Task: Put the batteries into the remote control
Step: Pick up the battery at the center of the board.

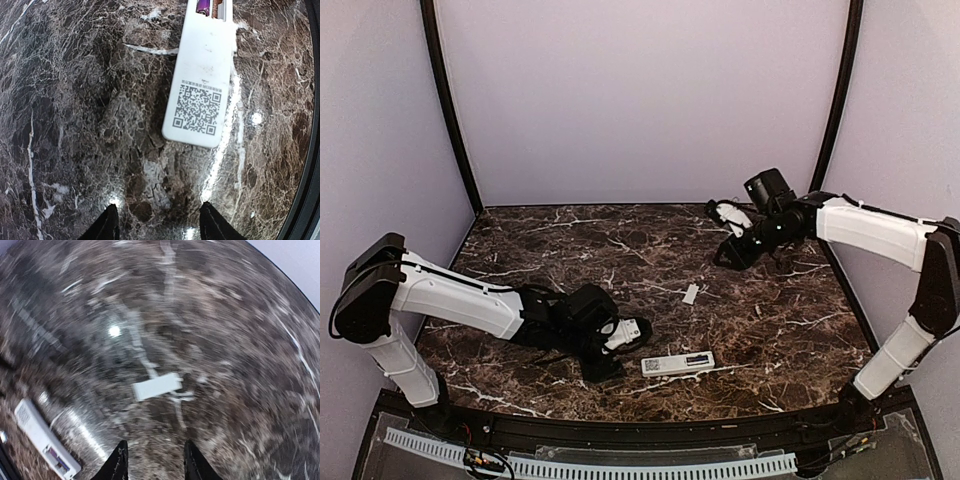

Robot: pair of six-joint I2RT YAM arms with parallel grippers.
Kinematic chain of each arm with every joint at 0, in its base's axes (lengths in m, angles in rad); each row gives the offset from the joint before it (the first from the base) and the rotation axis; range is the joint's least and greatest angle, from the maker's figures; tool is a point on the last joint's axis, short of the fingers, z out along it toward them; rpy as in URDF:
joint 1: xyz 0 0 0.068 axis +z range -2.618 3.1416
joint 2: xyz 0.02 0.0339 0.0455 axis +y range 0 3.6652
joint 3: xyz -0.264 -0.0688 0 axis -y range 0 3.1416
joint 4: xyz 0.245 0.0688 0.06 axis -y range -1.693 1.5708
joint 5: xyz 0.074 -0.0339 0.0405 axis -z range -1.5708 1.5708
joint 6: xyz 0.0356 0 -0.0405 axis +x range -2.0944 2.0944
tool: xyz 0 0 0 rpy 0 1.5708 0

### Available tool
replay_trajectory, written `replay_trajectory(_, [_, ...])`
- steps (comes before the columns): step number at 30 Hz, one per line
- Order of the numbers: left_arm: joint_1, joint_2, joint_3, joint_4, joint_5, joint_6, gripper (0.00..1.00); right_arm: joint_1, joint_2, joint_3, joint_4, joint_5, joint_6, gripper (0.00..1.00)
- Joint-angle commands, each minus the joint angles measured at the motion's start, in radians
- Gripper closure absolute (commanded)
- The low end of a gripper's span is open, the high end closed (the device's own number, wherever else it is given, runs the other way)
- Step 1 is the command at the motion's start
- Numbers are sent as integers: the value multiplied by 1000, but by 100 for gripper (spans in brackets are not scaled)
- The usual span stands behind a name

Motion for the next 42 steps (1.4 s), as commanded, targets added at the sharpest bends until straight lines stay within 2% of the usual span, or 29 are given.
replay_trajectory(1, [6,-24,-6,-5,-20,-8,46,-195,75,63,-191,199,461,65])
replay_trajectory(6, [6,-22,-2,0,-21,-16,42,-256,149,31,-301,233,579,64])
replay_trajectory(12, [7,-20,2,-2,-26,-16,40,-255,259,38,-343,229,582,65])
replay_trajectory(24, [7,-11,7,-4,-31,-12,40,-226,320,15,-342,232,583,71])
replay_trajectory(29, [7,-7,9,-7,-34,-12,40,-191,358,24,-346,233,583,78])
replay_trajectory(31, [7,-6,9,-9,-34,-13,40,-186,370,22,-345,231,583,84])
replay_trajectory(34, [6,-9,8,-14,-33,-16,40,-184,365,18,-337,213,581,99])
replay_trajectory(35, [7,-10,6,-14,-31,-16,40,-184,359,19,-336,206,576,100])
replay_trajectory(39, [7,-7,12,-16,-34,-14,40,-179,314,43,-321,111,508,100])
replay_trajectory(42, [7,-11,12,-14,-38,-15,40,-168,230,72,-261,-156,402,100])
